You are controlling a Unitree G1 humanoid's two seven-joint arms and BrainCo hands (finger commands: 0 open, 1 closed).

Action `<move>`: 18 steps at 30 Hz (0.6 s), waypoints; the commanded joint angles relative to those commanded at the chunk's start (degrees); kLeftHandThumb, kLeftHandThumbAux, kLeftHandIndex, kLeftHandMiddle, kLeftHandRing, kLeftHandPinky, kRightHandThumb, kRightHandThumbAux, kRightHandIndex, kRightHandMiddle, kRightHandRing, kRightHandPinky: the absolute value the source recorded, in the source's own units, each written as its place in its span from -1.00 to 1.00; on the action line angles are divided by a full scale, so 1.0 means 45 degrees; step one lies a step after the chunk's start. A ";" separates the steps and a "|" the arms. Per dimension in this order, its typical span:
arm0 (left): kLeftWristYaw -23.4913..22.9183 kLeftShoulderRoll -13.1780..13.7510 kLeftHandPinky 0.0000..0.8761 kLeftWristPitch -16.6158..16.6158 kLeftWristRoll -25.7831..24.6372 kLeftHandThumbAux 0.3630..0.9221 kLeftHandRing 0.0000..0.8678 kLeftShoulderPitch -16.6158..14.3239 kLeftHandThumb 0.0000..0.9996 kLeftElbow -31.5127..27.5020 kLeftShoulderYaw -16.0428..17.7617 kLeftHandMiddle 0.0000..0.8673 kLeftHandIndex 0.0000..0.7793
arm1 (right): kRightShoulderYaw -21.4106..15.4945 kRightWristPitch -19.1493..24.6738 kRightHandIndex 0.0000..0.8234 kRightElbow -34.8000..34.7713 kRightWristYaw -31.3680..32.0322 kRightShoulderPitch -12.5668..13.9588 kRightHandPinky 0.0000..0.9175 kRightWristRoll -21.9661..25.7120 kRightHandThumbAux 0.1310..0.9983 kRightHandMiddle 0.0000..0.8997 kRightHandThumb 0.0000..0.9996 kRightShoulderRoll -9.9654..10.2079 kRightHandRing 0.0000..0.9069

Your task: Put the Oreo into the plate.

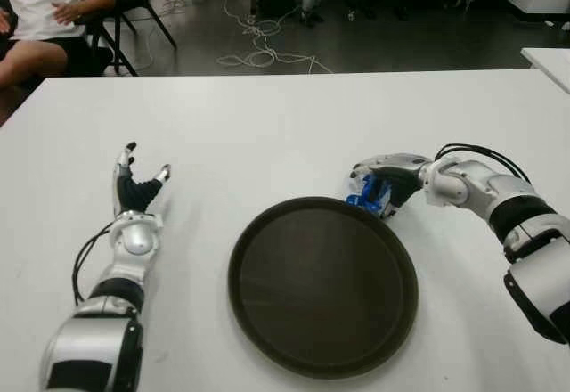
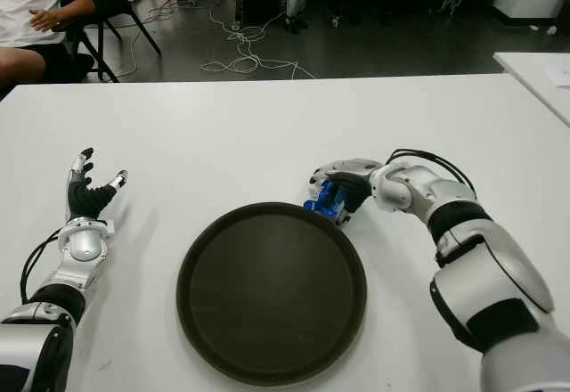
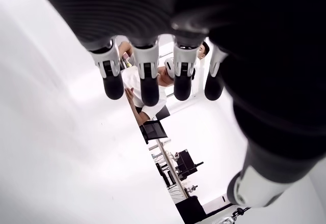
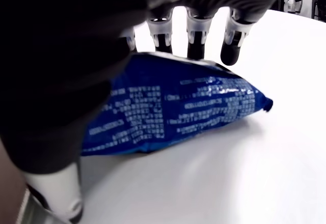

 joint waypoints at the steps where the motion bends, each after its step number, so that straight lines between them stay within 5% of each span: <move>1: -0.0005 -0.0003 -0.88 0.0003 -0.0010 0.34 -0.83 0.0001 -1.00 -0.0002 0.0006 -0.77 -0.84 | -0.0005 0.0004 -1.00 -0.0010 0.0000 0.0013 -1.00 0.0002 0.46 -1.00 -1.00 -0.0003 -1.00; 18: -0.0083 -0.0018 -0.89 0.0070 -0.0124 0.20 -0.83 -0.0014 -1.00 -0.0005 0.0084 -0.77 -0.85 | 0.0158 -0.0012 -1.00 0.0017 0.0276 -0.0151 -1.00 -0.0224 0.43 -1.00 -1.00 -0.0081 -1.00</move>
